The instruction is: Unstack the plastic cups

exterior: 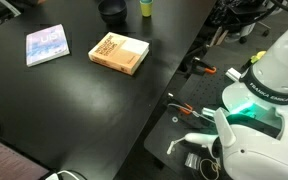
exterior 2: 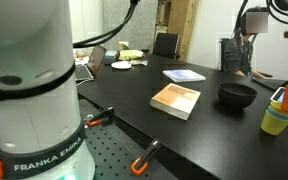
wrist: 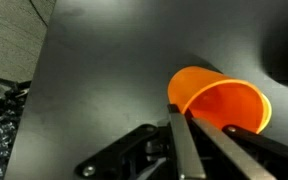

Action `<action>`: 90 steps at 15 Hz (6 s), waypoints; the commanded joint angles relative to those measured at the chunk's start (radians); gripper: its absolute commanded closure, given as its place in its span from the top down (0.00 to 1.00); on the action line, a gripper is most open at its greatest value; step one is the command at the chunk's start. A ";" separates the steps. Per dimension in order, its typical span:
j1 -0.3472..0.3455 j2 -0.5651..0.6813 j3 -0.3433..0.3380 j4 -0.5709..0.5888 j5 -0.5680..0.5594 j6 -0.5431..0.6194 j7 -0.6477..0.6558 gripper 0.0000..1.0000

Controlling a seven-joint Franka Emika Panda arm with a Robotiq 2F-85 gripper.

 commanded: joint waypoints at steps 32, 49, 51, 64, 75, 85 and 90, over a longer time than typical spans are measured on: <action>0.008 0.241 -0.012 0.154 0.137 0.151 0.277 1.00; -0.032 0.418 0.041 0.432 0.141 0.019 0.294 0.13; -0.021 0.420 0.034 0.436 0.126 0.006 0.298 0.04; 0.050 0.367 -0.016 0.400 0.061 -0.019 0.330 0.04; 0.115 0.320 -0.089 0.334 0.001 0.050 0.397 0.03; 0.211 0.012 -0.069 -0.057 -0.080 0.252 0.382 0.04; 0.248 -0.094 -0.032 -0.276 -0.123 0.401 0.380 0.04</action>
